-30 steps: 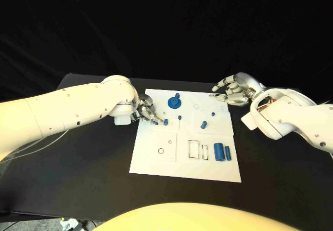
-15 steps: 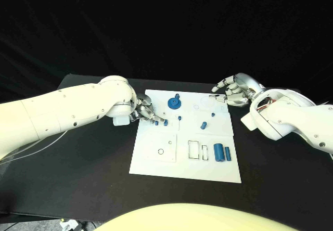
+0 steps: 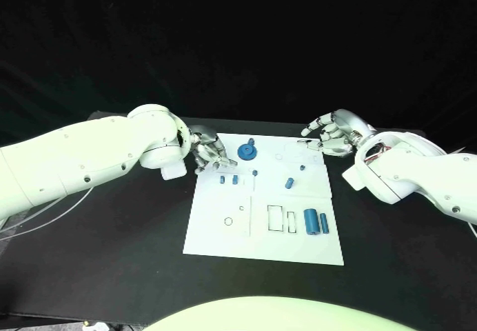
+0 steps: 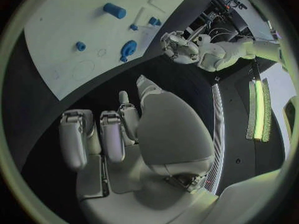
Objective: Assemble the parts on the task board
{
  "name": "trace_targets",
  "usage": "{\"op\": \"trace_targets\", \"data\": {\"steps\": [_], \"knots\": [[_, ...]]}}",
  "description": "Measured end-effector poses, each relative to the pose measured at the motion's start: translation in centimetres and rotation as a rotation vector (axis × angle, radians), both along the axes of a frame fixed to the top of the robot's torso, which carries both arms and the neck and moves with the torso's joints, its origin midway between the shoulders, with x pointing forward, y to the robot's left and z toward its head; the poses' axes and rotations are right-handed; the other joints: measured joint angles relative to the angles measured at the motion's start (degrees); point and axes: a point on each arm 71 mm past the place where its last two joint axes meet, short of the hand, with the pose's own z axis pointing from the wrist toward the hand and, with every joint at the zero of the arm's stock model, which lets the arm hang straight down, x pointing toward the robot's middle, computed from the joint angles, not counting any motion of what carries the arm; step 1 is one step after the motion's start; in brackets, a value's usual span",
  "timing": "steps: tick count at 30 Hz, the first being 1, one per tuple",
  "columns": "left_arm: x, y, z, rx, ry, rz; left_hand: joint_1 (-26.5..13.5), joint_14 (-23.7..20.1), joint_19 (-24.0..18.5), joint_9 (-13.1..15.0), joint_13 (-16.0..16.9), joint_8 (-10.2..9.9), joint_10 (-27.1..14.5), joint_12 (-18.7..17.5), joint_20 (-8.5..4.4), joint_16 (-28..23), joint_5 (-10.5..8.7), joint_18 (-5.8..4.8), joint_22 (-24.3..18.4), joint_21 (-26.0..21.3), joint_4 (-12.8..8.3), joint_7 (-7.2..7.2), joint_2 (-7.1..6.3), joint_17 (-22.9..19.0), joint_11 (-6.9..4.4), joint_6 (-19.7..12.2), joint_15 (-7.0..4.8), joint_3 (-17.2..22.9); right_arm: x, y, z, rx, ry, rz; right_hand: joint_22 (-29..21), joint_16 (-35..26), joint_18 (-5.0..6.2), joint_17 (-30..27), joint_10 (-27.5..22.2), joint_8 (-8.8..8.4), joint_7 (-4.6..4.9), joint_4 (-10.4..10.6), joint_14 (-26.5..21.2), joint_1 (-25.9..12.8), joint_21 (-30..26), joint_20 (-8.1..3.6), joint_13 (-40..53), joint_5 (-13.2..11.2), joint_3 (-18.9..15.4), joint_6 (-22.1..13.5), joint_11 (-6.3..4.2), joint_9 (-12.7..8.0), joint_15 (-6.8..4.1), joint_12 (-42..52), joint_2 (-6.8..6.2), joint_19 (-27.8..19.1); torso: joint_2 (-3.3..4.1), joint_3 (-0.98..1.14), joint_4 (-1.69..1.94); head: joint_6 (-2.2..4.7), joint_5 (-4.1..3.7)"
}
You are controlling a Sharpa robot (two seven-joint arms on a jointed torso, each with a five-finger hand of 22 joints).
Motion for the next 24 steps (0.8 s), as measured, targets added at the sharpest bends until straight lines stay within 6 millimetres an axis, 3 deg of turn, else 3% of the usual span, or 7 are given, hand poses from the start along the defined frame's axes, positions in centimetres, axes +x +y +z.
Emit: {"op": "trace_targets", "data": {"steps": [1, 3, 5, 8, 11, 15, 24], "knots": [[0.0, -0.2, 0.2, -0.018, -0.015, -0.001, 1.70, -1.87, -1.98, -1.39, -0.68, -0.77, -0.94, -0.47, 0.37, -2.10, 0.00, 0.70, -3.68, -3.01, 0.16, 0.55, -0.31, -2.35, 0.49, -0.55, 0.39, 0.18, 0.0, 0.0, 0.0, 0.001, 0.000, 0.000, 0.00, -0.16, 0.00, 0.00, 0.00, 0.00, 0.00, 0.00, 0.00, 0.00, 0.00, 0.00, 0.00, 0.00, 0.00, 0.00, 0.00, 0.00, 0.00, 0.00, 0.00, 0.00, 0.00, 0.01, 0.01, 0.09, -0.05], [0.1, -0.8, 0.5, -0.062, -0.059, -0.008, 4.86, -4.96, -3.85, -3.39, -1.83, -1.75, -2.40, -1.35, 0.84, -5.59, 0.00, 0.70, -7.46, -6.55, -0.06, 1.10, -1.03, -6.23, 0.93, -1.32, 0.83, 1.44, 0.0, -0.1, 0.0, 0.003, -0.002, -0.001, 0.02, -0.20, 0.00, 0.00, -0.02, 0.00, 0.00, 0.00, 0.00, 0.00, -0.58, 0.00, 0.00, 0.00, 0.00, 0.00, -0.02, 0.00, 0.00, -0.12, 0.00, 0.00, 0.00, 0.01, 0.01, 0.29, -0.21], [0.2, -1.6, 0.7, -0.095, -0.104, -0.022, 9.24, -11.76, -4.96, -6.81, -4.81, -3.91, -4.96, -4.74, 1.62, -13.29, 0.18, 0.70, -10.05, -10.24, 0.14, 2.07, -2.52, -14.22, 1.99, -2.29, 1.62, 4.41, 0.1, -0.1, 0.0, 0.005, -0.004, -0.001, 0.05, -0.43, 0.00, 0.00, -0.31, 0.00, 0.00, -0.10, 0.00, 0.00, -1.34, 0.00, 0.00, 0.00, 0.10, 0.00, -0.30, 0.00, 0.00, -0.74, 0.00, 0.00, 0.00, 0.03, 0.02, 0.51, -0.36], [0.1, -3.0, 0.8, -0.137, -0.194, -0.063, 14.91, -14.60, -4.61, -13.49, -11.93, -7.53, -5.55, -11.87, 1.97, -16.92, 0.18, 0.70, -12.15, -13.15, 0.23, 2.38, -6.96, -18.84, 2.52, -2.08, 2.17, 12.65, 0.1, -0.2, 0.0, 0.009, -0.008, -0.003, 0.05, -0.43, 0.09, 0.00, -0.53, 0.27, 0.00, -0.24, 0.00, 0.00, -1.76, 0.00, -0.01, 0.00, 0.24, 0.00, -0.12, -0.01, 0.00, -0.96, 0.00, 0.00, 0.01, 0.04, 0.02, 0.80, -0.55], [0.1, -4.1, 0.8, -0.158, -0.294, -0.108, 16.31, -15.45, -4.18, -17.92, -16.55, -9.18, -4.48, -15.73, 1.91, -17.88, 0.18, 0.69, -12.35, -13.46, -0.52, 2.61, -11.15, -20.93, 2.90, -0.06, 2.43, 20.22, 0.2, -0.3, 0.0, 0.014, -0.014, -0.005, 0.04, -1.13, 0.90, 0.00, -1.24, 0.44, 0.00, -0.47, 0.00, 0.00, -3.14, 0.00, -0.01, 0.00, 0.47, 0.00, -0.02, -0.01, 0.00, -1.68, 0.00, 0.00, 0.05, 0.07, 0.00, 1.09, -0.73], [0.2, -5.4, 0.6, -0.156, -0.418, -0.174, 15.65, -16.06, -4.19, -20.15, -19.06, -9.83, -4.40, -17.84, 1.91, -18.45, 0.18, 0.69, -11.86, -13.06, -1.54, 2.49, -14.09, -22.30, 2.83, 0.63, 2.23, 23.68, 0.2, -0.3, 0.0, 0.022, -0.024, -0.008, 0.04, -1.82, 0.90, 0.00, -3.11, 0.94, -0.02, -0.64, 0.00, 0.00, -4.89, 0.00, -0.15, 0.12, 0.98, -0.41, -0.20, -0.10, 0.00, -3.79, 0.00, 0.00, 0.08, 0.11, -0.03, 1.40, -0.89], [0.2, -7.6, 0.0, -0.084, -0.578, -0.310, 12.32, -16.37, -4.61, -21.91, -21.23, -10.29, -6.52, -20.08, 2.33, -18.45, 0.18, 0.69, -11.98, -13.27, -0.87, 2.14, -17.41, -23.15, 3.19, -0.13, 2.54, 23.46, 0.3, -0.3, 0.1, 0.039, -0.043, -0.007, 0.04, -1.88, 0.91, 0.00, -3.40, 1.11, -0.02, -0.56, 0.00, 0.00, -5.09, 0.00, -0.63, 0.23, 1.18, -0.41, -0.10, -0.10, 0.00, -4.44, 0.00, 0.00, 0.10, 0.12, -0.07, 1.83, -1.26]]}}
